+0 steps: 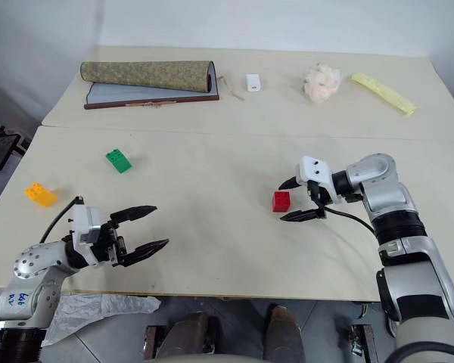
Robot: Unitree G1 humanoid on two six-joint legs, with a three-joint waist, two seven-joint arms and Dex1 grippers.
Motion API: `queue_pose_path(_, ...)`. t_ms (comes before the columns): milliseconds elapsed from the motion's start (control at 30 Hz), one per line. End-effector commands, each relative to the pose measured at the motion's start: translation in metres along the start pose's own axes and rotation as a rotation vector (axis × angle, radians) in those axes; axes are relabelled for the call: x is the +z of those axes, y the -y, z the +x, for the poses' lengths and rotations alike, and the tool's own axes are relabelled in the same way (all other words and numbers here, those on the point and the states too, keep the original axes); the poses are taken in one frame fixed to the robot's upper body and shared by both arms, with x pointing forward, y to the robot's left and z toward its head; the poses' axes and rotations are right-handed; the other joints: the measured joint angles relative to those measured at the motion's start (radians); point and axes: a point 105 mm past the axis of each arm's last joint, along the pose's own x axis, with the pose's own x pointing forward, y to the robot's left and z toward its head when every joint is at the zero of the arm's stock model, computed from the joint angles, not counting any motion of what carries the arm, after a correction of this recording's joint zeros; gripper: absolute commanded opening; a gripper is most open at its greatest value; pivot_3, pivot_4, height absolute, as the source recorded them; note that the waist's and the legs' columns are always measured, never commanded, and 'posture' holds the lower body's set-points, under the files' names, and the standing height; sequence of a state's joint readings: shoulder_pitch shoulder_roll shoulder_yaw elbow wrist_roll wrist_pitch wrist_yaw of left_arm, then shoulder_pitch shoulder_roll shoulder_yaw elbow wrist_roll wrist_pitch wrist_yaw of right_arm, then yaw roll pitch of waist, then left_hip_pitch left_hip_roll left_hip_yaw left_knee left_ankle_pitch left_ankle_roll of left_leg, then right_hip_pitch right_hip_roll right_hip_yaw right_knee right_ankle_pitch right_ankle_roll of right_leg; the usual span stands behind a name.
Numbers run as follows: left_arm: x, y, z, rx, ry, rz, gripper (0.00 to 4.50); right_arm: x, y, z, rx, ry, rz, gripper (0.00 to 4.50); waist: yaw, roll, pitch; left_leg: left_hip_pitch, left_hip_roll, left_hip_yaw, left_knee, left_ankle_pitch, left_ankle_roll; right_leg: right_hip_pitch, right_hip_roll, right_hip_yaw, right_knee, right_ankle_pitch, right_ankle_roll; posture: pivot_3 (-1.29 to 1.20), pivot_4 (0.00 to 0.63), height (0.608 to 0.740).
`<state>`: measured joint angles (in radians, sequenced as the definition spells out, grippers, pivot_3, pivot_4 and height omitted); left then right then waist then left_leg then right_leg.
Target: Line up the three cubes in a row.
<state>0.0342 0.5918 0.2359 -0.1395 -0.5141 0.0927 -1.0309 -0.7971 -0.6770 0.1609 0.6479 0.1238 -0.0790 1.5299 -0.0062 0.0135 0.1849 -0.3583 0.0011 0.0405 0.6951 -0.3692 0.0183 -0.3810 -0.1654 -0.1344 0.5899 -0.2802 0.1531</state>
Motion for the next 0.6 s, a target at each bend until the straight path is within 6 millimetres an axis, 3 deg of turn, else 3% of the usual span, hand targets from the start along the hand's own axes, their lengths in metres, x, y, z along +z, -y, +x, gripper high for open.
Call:
queue_pose_path(33, 0.008, -0.009, -0.019, 0.117, 0.027, 0.027, 4.50, 0.016, 0.000, -0.029, -0.080, 0.160, -0.084, 4.48, 0.000, 0.000, 0.000, 0.000, 0.000, 0.000, 0.000, 0.000, 0.000, 0.000, 0.000, 0.000, 0.000, 0.000, 0.000, 0.00, 0.150, 0.740)
queue_pose_path(167, 0.008, -0.028, -0.070, 0.456, 0.059, 0.041, 4.50, 0.017, -0.025, -0.056, -0.127, 0.372, -0.034, 4.48, 0.005, 0.000, 0.000, 0.000, 0.001, -0.001, -0.001, 0.000, 0.000, 0.000, 0.000, -0.001, -0.001, 0.000, 0.000, 0.00, 0.150, 0.740)
queue_pose_path(367, -0.007, -0.015, -0.127, 0.783, 0.082, -0.031, 4.50, 0.015, -0.049, -0.056, -0.218, 0.515, 0.008, 4.48, 0.001, -0.001, 0.001, 0.004, 0.001, 0.002, 0.000, -0.002, 0.000, 0.004, 0.000, 0.001, -0.001, 0.000, 0.000, 0.00, 0.150, 0.740)
queue_pose_path(433, -0.013, -0.009, -0.138, 0.829, 0.067, -0.052, 4.50, 0.015, -0.049, -0.057, -0.252, 0.534, 0.025, 4.48, 0.002, -0.001, 0.001, 0.006, 0.002, 0.003, 0.000, -0.003, 0.000, 0.005, 0.000, 0.002, 0.000, 0.000, 0.000, 0.00, 0.150, 0.740)
queue_pose_path(533, -0.028, 0.005, -0.154, 0.889, 0.023, -0.101, 4.50, -0.002, -0.053, -0.063, -0.293, 0.496, 0.051, 4.48, 0.006, -0.002, 0.001, 0.006, 0.007, 0.003, 0.000, -0.004, 0.000, 0.004, 0.000, 0.002, 0.000, 0.000, 0.000, 0.00, 0.150, 0.740)
queue_pose_path(600, -0.027, 0.003, -0.153, 0.899, 0.035, -0.097, 4.50, -0.005, -0.050, -0.066, -0.347, 0.502, 0.066, 4.48, 0.013, -0.002, 0.001, 0.006, 0.007, 0.003, 0.001, -0.005, 0.000, 0.005, 0.000, 0.002, -0.001, 0.000, 0.000, 0.00, 0.150, 0.740)
